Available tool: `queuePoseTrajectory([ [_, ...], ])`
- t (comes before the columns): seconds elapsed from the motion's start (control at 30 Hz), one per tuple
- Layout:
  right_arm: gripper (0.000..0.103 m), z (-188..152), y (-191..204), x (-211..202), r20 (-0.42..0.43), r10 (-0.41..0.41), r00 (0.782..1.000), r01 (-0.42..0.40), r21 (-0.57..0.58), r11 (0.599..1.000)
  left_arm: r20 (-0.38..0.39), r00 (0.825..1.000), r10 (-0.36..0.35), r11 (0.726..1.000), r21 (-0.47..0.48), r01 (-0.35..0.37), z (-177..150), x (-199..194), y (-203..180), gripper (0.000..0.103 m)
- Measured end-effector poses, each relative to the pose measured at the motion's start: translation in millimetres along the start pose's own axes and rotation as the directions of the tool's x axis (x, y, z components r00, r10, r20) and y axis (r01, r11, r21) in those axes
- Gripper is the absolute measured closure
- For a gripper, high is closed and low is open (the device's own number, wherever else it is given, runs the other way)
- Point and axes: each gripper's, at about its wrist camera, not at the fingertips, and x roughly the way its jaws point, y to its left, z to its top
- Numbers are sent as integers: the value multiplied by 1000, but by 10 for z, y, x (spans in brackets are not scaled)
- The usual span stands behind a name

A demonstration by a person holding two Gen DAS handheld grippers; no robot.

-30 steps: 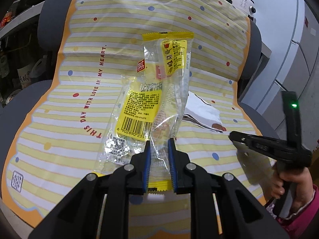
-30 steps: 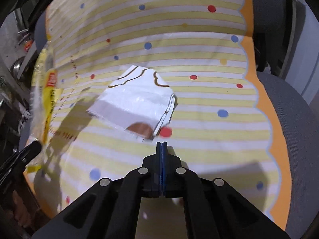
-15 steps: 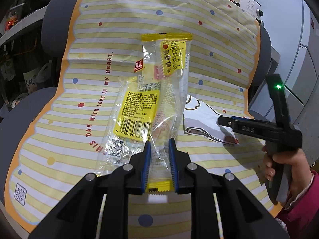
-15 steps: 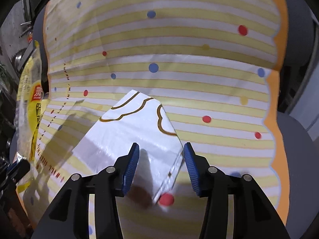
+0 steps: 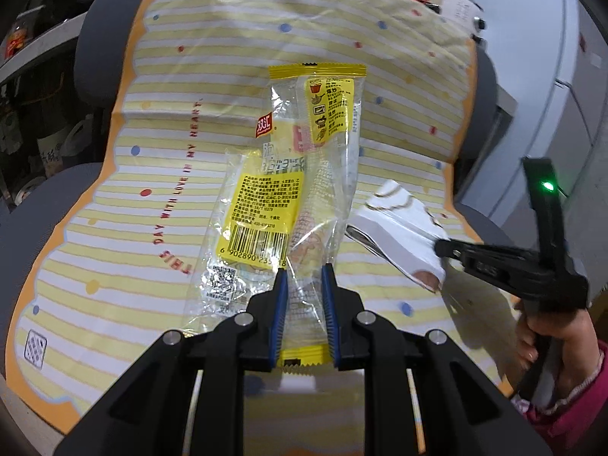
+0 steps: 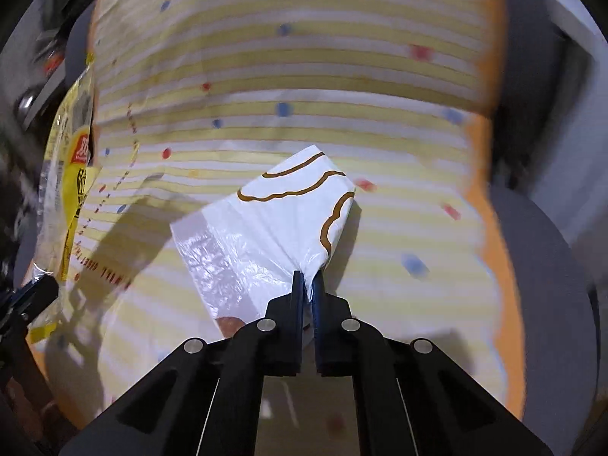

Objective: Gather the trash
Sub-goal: 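Grasp the white paper wrapper with the right gripper while the left gripper holds the snack wrapper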

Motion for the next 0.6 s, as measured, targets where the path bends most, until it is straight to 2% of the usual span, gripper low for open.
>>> queuePoseTrajectory([
  [0.13, 98, -535, -217, -414, -11, -28, 1000, 29, 125, 992, -14, 999, -47, 998, 33, 48, -111, -97, -205, 86],
  [0.23, 93, -901, -299, -643, -23, 22, 1000, -18, 157, 987, -31, 996, -84, 995, 59, 86, -214, -133, -370, 86],
  [0.33, 79, -1108, -289, -830, -9, 76, 997, -75, 125, 989, -43, 994, -102, 991, 78, 105, -289, -157, -488, 86],
  [0.4, 44, -1180, -184, -906, 19, 76, 997, -78, 80, 994, -47, 993, -108, 991, 81, 111, -316, -177, -515, 86],
  [0.43, 40, -1206, -158, -986, 62, 56, 997, -59, 36, 998, -46, 993, -107, 990, 83, 111, -326, -191, -523, 86],
  [0.5, 40, -1191, -127, -1025, 105, 19, 994, -18, -8, 1000, -45, 994, -102, 991, 82, 105, -339, -206, -529, 86],
  [0.6, 40, -1090, -90, -940, 157, 65, 986, -59, -39, 997, -50, 994, -96, 992, 76, 100, -339, -195, -534, 86],
])
